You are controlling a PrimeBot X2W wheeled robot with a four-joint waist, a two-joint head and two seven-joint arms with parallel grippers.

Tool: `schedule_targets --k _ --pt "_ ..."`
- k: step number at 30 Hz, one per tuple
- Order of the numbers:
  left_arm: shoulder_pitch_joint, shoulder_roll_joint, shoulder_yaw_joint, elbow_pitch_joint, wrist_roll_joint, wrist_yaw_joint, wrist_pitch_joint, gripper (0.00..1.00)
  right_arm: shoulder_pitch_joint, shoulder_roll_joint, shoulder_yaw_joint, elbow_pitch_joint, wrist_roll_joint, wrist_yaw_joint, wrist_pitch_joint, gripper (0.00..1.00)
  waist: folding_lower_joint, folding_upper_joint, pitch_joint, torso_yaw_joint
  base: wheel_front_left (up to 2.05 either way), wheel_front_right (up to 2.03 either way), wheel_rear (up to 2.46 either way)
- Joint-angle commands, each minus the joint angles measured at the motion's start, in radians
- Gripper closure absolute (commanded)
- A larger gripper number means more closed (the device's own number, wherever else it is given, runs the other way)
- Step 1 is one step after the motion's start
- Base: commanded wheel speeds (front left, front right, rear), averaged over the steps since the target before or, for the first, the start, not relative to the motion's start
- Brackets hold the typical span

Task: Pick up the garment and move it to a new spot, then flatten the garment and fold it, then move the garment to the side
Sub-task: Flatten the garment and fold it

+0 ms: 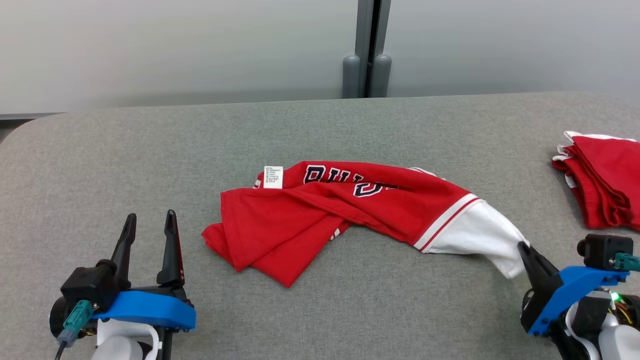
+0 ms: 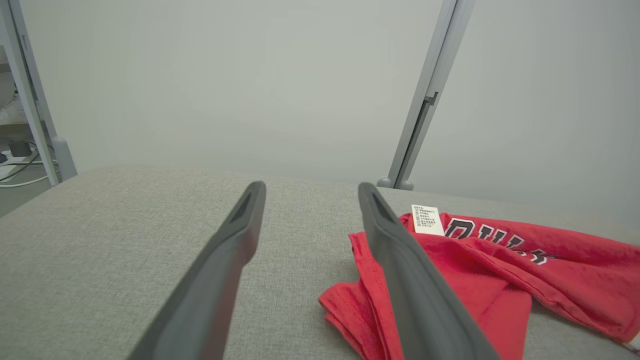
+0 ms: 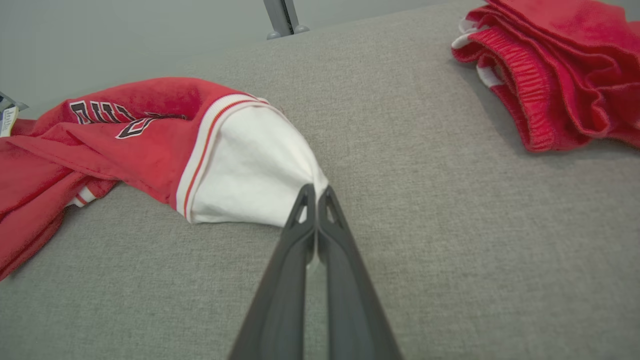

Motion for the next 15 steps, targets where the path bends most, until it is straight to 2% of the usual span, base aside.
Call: schedule_targets --k 1,2,3,6,9,15 --pt "0.000 0.002 0.004 -0.002 0.002 0.000 -0.005 0.00 0.019 -0.002 -0.009 -0.011 -0.009 0.001 0.012 1.00 0.0001 0.0000 0.000 -0.001 0.00 0.00 0.00" --pt "-0.001 0.001 0.005 -0.002 0.003 -0.001 -0.005 0.00 0.041 0.005 -0.015 -0.028 -0.018 0.000 0.045 0.69 0.0001 0.0000 0.001 -0.002 0.00 0.00 0.00" --pt "-0.002 0.000 0.006 -0.003 0.003 -0.001 -0.005 0.00 0.065 0.010 -0.015 -0.037 -0.030 0.001 0.091 0.00 0.0001 0.0000 0.001 -0.002 0.00 0.00 0.00" --pt "-0.005 -0.003 0.006 0.000 0.006 -0.006 -0.005 0.00 0.090 0.004 -0.037 -0.086 -0.088 0.001 0.189 0.00 0.0001 0.0000 0.002 0.002 0.00 0.00 0.00" --pt "-0.009 -0.006 0.009 0.001 0.009 -0.008 -0.005 0.00 0.073 0.019 -0.065 -0.162 -0.122 0.001 0.227 0.00 0.0001 0.0000 0.005 0.006 0.00 0.00 0.00" --pt "-0.028 -0.011 0.004 -0.001 0.016 -0.016 -0.005 0.00 -0.068 0.019 -0.008 -0.267 -0.106 0.001 0.294 0.00 0.0001 0.0000 0.029 0.028 0.00 0.00 0.00"
